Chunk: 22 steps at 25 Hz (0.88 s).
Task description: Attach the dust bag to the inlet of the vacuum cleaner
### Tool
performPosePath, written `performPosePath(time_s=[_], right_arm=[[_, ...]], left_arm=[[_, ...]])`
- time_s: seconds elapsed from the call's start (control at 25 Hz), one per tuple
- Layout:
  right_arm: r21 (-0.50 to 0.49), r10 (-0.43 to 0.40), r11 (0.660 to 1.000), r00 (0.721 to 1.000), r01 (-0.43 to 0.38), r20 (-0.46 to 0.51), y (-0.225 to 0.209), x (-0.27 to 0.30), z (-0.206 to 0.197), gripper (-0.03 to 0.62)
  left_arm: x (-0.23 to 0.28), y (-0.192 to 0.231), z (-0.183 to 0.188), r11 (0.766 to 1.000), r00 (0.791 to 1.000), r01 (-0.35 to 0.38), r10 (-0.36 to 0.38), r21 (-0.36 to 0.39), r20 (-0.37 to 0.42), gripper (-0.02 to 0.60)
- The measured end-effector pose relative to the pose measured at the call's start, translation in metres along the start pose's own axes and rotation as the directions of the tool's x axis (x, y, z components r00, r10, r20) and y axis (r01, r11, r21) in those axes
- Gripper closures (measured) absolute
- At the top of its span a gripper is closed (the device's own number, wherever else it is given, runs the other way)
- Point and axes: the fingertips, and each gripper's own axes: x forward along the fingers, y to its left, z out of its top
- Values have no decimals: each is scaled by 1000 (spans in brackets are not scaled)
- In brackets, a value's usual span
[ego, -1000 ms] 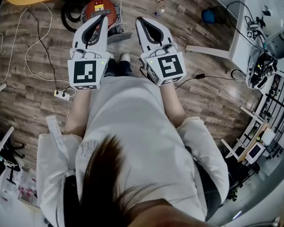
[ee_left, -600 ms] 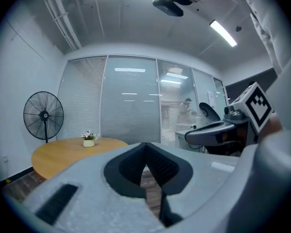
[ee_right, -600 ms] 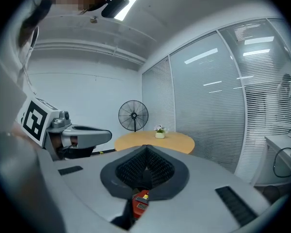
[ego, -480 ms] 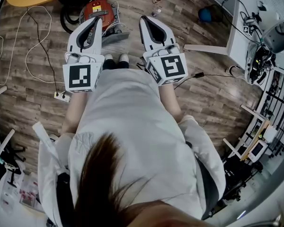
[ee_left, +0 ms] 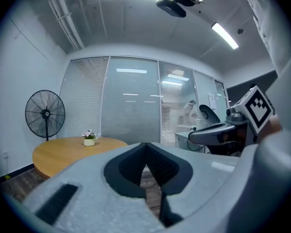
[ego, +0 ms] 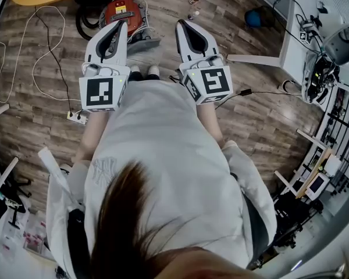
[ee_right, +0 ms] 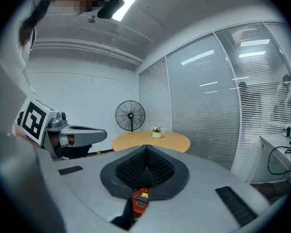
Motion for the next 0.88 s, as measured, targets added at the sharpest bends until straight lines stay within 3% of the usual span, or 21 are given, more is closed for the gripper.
performPosePath(time_s=[0.88], right_arm=[[-35, 0, 999, 1000, -1, -20, 0, 12, -1, 592]], left_arm=[[11, 2, -8, 1000, 1000, 20, -20, 5, -16, 565]])
